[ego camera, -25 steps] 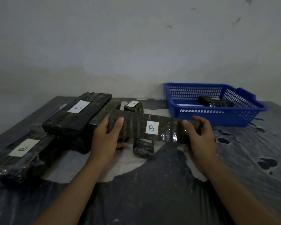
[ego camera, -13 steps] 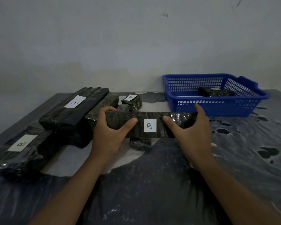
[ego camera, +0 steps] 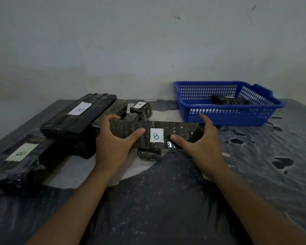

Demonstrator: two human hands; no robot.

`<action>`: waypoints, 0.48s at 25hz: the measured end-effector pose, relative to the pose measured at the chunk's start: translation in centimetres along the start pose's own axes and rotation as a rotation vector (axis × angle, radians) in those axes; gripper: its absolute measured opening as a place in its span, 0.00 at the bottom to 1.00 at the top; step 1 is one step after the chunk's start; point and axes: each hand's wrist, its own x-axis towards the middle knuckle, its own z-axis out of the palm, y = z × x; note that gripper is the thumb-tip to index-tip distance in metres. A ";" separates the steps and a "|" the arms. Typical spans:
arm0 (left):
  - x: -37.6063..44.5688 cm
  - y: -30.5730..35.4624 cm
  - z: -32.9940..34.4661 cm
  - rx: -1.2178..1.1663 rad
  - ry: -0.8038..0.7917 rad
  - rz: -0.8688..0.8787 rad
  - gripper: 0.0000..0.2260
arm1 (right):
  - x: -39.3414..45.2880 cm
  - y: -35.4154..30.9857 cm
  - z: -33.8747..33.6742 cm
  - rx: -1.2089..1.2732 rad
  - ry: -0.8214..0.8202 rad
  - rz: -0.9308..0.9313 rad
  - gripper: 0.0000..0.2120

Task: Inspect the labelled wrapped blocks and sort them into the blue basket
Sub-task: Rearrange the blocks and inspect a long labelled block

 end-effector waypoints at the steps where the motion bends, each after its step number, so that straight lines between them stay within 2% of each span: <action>1: 0.0 0.1 -0.2 0.007 0.001 -0.005 0.30 | 0.0 0.0 0.0 -0.018 -0.028 -0.003 0.55; 8: 0.0 0.4 -0.6 0.068 -0.010 -0.007 0.30 | -0.1 0.3 -0.4 -0.010 -0.083 -0.037 0.54; 12: 0.2 0.5 -1.2 0.092 -0.125 -0.012 0.42 | -0.1 0.3 -0.3 -0.045 -0.106 -0.036 0.57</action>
